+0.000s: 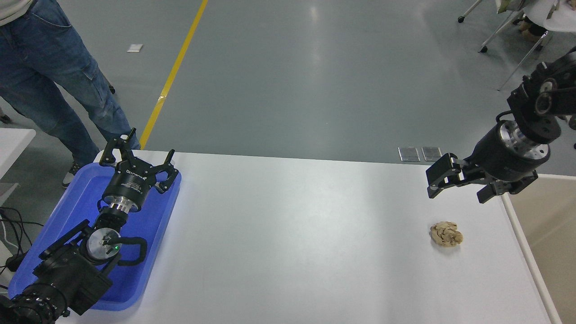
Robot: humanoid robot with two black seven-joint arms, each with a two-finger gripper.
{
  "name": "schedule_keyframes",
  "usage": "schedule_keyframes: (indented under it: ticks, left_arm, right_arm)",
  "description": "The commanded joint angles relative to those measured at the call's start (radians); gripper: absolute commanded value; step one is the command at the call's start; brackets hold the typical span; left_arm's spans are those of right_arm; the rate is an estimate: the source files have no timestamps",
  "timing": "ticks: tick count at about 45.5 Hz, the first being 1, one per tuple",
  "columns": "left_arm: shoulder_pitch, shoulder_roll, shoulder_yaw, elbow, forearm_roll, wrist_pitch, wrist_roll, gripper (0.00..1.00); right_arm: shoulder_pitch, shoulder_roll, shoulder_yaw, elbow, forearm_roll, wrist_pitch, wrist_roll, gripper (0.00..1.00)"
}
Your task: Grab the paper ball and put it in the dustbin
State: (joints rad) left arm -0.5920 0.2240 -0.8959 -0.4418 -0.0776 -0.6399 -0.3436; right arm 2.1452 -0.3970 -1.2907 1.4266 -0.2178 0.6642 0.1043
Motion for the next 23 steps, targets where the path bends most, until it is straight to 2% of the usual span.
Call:
schedule_keyframes:
  ticks: [1, 23]
  left_arm:
    - [0.0, 0.0, 0.0, 0.0, 0.001, 0.0, 0.0, 1.0]
    - [0.0, 0.0, 0.0, 0.0, -0.001, 0.0, 0.0, 1.0]
  right_arm:
    - [-0.001, 0.0, 0.002, 0.0, 0.002, -0.006, 0.0, 1.0]
    - [-0.008, 0.012, 0.001, 0.0, 0.002, -0.015, 0.0, 1.0]
